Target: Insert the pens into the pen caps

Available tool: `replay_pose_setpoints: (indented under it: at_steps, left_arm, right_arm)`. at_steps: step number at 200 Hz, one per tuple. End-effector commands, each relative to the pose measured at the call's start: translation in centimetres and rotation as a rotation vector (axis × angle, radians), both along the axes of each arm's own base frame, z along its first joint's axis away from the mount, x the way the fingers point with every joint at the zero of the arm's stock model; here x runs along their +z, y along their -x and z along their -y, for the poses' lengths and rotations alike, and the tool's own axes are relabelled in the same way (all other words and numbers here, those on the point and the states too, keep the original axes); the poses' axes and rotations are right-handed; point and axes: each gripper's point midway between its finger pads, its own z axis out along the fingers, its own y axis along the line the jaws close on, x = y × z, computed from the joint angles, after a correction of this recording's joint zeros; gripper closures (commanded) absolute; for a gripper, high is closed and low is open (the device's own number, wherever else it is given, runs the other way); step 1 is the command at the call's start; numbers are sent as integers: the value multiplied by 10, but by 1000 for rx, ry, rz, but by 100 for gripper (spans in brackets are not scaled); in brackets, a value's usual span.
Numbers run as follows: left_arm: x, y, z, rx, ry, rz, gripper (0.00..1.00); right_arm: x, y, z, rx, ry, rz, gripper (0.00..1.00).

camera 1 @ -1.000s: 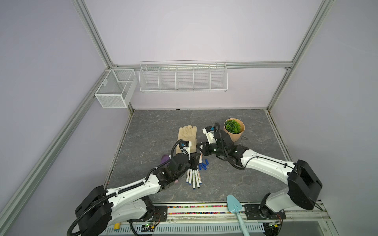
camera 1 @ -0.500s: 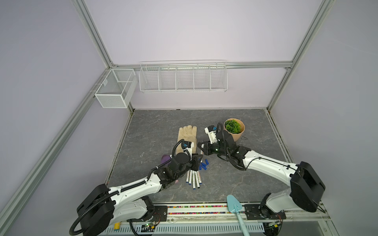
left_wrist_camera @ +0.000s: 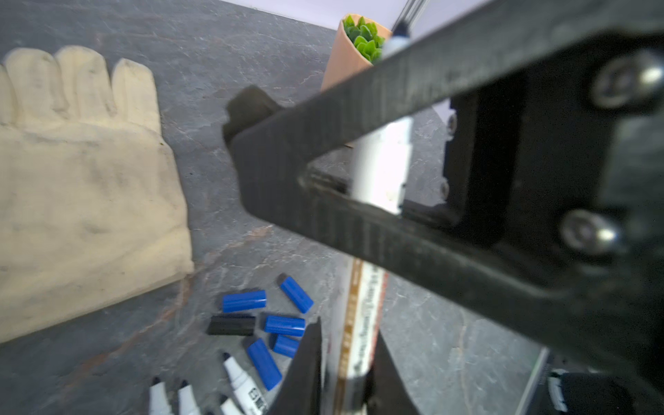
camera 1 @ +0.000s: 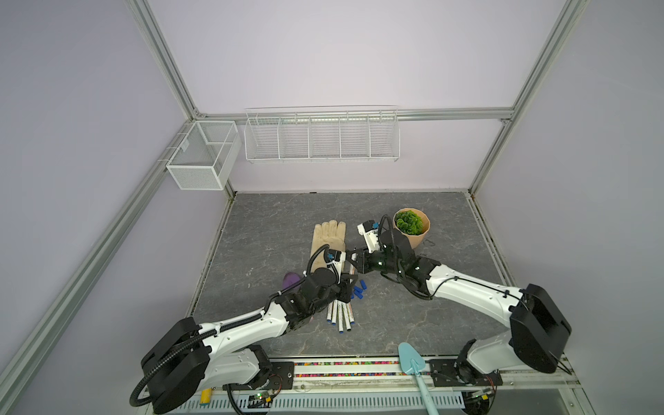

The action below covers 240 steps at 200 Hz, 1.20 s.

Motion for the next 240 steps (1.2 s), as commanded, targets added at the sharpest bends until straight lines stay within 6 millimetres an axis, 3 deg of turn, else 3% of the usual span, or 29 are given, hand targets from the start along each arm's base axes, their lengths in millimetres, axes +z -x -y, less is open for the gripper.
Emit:
replay_pose_setpoints:
  at_steps: [1, 32, 42, 57, 74, 95, 112, 171, 240]
  left_arm:
    - [12, -8, -2, 33, 20, 26, 98]
    - [6, -15, -19, 133, 6, 17, 100]
    - [-1, -20, -31, 205, -25, 3, 100]
    - [-5, -24, -42, 269, -51, -4, 100]
    - [-7, -26, -48, 298, -65, -5, 100]
    - [-12, -29, -57, 344, -86, -6, 100]
    - [-16, -29, -60, 357, -99, -7, 100]
    - [-29, -30, -59, 356, -179, -43, 100]
    - [-34, -30, -52, 322, -217, -61, 100]
  right_arm:
    - [3, -1, 2, -10, 7, 8, 93]
    - [-14, -13, 20, -110, 54, -46, 89]
    - [-19, -18, 29, -166, 73, -63, 79]
    - [-25, -25, 47, -257, 108, -72, 49]
    - [-29, -31, 68, -355, 164, -58, 40]
    - [-36, -35, 90, -445, 250, -39, 39]
    - [-53, -34, 100, -448, 372, -63, 41]
    - [-134, -13, 66, -206, 688, -262, 53]
    - [-159, -10, 65, -166, 772, -311, 60]
